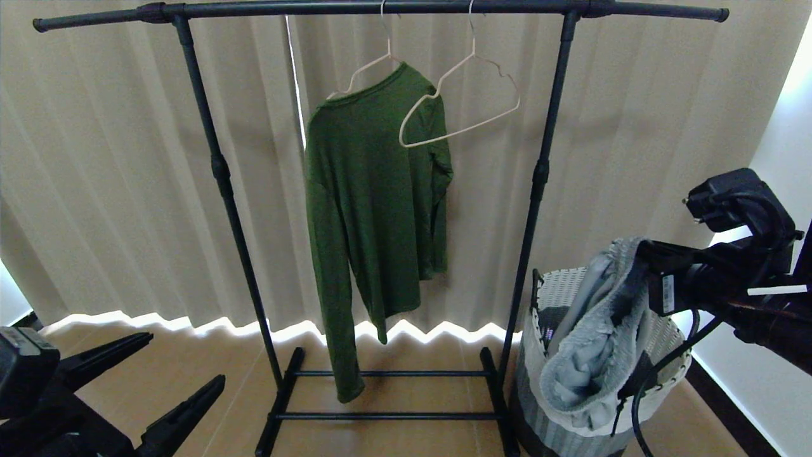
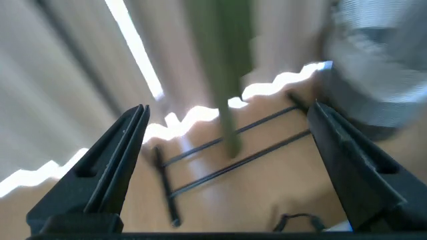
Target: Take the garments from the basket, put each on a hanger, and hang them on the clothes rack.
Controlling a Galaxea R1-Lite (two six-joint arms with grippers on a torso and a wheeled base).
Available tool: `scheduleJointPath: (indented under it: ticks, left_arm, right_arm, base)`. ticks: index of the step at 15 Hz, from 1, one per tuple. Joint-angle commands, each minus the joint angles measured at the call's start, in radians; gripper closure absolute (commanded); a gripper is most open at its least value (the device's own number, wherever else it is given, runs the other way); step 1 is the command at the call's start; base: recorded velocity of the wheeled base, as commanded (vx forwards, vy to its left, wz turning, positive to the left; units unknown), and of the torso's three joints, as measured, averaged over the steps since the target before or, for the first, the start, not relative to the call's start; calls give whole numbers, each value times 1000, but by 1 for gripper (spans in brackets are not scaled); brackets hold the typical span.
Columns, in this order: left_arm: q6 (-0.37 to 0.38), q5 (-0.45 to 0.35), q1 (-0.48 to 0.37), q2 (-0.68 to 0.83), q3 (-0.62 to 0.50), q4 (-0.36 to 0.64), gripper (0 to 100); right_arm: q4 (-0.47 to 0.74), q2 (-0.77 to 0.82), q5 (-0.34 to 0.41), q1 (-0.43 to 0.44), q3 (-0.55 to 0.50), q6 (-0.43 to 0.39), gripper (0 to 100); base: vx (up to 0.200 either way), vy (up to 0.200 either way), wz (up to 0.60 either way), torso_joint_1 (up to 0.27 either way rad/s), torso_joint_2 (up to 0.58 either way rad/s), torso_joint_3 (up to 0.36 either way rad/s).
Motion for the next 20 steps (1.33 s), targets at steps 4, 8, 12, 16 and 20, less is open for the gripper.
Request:
scheduleJointPath:
  ticks: [4, 8, 12, 16, 20]
  left_arm:
    - [5, -3, -306, 57, -75, 4, 0]
    - [-76, -1, -432, 277, -290, 3, 0]
    - [-245, 5, -532, 491, -455, 1, 0]
    - [-349, 10, -547, 691, -647, 0, 0]
    - [-383, 48, -515, 817, -718, 0, 0]
  right_arm:
    - [8, 40, 69, 73, -170, 22, 100]
    - [2, 133, 69, 240, -365, 24, 100]
    - [2, 139, 90, 350, -428, 97, 100]
    - [-30, 124, 158, 386, -428, 114, 100]
    - [-75, 122, 184, 401, -423, 124, 100]
  base:
    - [0, 0, 0, 0, 0, 0]
    - [0, 0, 0, 0, 0, 0]
    - [0, 0, 0, 0, 0, 0]
    - [0, 0, 0, 0, 0, 0]
    - [0, 0, 0, 0, 0, 0]
